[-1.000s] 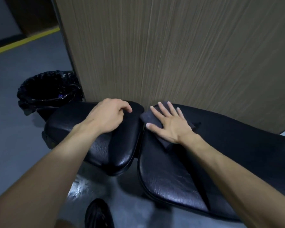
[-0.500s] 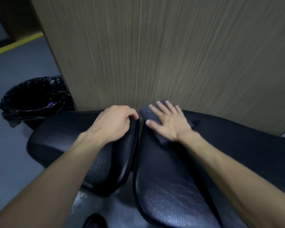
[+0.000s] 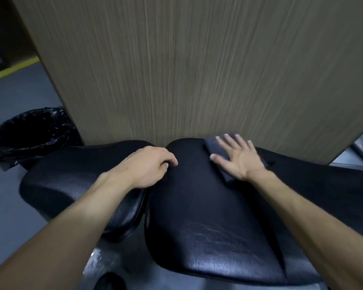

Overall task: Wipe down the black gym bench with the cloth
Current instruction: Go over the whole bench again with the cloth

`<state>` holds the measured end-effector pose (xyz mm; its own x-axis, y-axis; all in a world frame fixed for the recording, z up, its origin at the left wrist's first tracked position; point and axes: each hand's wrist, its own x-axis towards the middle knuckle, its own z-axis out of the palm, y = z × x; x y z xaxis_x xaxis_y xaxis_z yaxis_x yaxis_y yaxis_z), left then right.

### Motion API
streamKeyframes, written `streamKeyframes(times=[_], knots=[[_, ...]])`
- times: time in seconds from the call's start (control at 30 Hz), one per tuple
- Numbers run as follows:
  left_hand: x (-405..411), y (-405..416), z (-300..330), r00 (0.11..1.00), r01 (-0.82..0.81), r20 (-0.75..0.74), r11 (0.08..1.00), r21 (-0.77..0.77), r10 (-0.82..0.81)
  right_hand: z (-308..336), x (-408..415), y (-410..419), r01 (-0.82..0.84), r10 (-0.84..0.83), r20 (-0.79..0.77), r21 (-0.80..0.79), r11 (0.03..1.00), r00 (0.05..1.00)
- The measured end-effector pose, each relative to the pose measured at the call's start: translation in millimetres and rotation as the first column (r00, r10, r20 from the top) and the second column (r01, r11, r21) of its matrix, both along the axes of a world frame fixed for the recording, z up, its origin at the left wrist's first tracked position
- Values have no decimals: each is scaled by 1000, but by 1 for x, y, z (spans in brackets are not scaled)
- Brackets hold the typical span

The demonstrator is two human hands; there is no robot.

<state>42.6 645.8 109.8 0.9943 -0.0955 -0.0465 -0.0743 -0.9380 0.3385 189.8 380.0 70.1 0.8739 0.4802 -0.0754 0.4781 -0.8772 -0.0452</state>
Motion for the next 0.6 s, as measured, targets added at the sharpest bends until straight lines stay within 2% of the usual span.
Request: streamKeyframes(times=[0.07, 0.13, 0.2, 0.23, 0.27, 0.3, 0.37, 0.43, 0.5, 0.6], knots=[[-1, -3, 3, 1000, 12, 1, 1000, 23, -12, -1, -69, 3, -258, 255, 55, 44, 965, 965], [1, -8, 7, 1000, 13, -13, 999, 45, -12, -4, -138, -10, -506, 504, 46, 97, 857, 862], [0, -13, 7, 999, 1, -45, 999, 41, 1, -1, -163, -33, -605, 610, -27, 104, 789, 792], [-1, -16, 7, 997, 3, -71, 999, 39, 0, 0, -154, -44, -609, 616, -42, 117, 785, 786], [-3, -20, 6, 995, 11, -100, 999, 39, -7, 1, -136, -53, -560, 570, -45, 136, 817, 820], [-7, -24, 6, 991, 20, -131, 999, 38, -15, 3, -113, -64, -463, 473, -42, 139, 875, 880], [-15, -31, 7, 983, 38, -179, 999, 36, -31, 9, -72, -82, -162, 168, -39, 113, 980, 985], [-23, -34, 8, 981, 52, -189, 998, 48, -42, 6, -61, -84, 71, -69, -39, 55, 996, 997], [-27, -37, 10, 982, 59, -184, 996, 70, -45, -1, -91, -65, 66, -66, 4, 46, 997, 998], [-28, -49, 12, 985, 85, -157, 991, 106, -68, -9, -180, -38, -176, 164, 90, 142, 974, 982]])
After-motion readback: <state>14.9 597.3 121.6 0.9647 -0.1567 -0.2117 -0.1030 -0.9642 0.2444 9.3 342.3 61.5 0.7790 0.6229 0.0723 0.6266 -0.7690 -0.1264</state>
